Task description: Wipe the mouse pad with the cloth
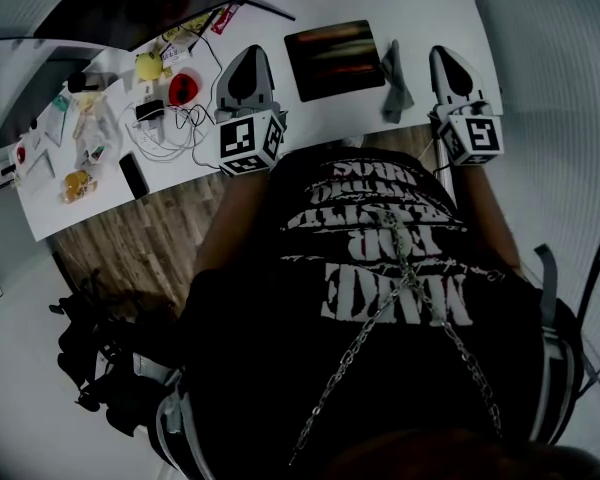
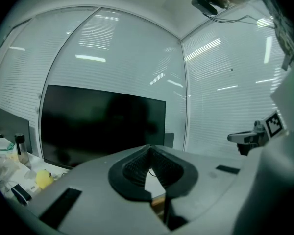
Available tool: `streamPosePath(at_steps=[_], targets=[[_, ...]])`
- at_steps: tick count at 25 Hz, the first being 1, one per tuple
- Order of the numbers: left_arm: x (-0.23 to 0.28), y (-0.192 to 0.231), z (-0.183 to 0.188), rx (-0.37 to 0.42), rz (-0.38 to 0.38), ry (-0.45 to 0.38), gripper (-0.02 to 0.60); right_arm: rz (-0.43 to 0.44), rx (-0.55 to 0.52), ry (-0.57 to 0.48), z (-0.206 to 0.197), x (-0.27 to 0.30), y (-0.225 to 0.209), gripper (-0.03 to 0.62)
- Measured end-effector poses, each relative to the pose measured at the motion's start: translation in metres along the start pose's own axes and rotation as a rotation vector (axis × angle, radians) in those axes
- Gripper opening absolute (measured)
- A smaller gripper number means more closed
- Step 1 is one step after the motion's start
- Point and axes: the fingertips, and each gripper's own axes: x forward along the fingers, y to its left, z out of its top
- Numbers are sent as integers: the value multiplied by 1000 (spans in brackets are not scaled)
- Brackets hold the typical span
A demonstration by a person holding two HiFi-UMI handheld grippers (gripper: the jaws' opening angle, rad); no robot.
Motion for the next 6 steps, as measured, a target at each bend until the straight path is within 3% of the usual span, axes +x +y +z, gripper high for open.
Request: streamPosePath(at_steps=[6], targets=[[3,0,-5,-5,-3,14,5,-5,13,2,-2,-2,-4,0]])
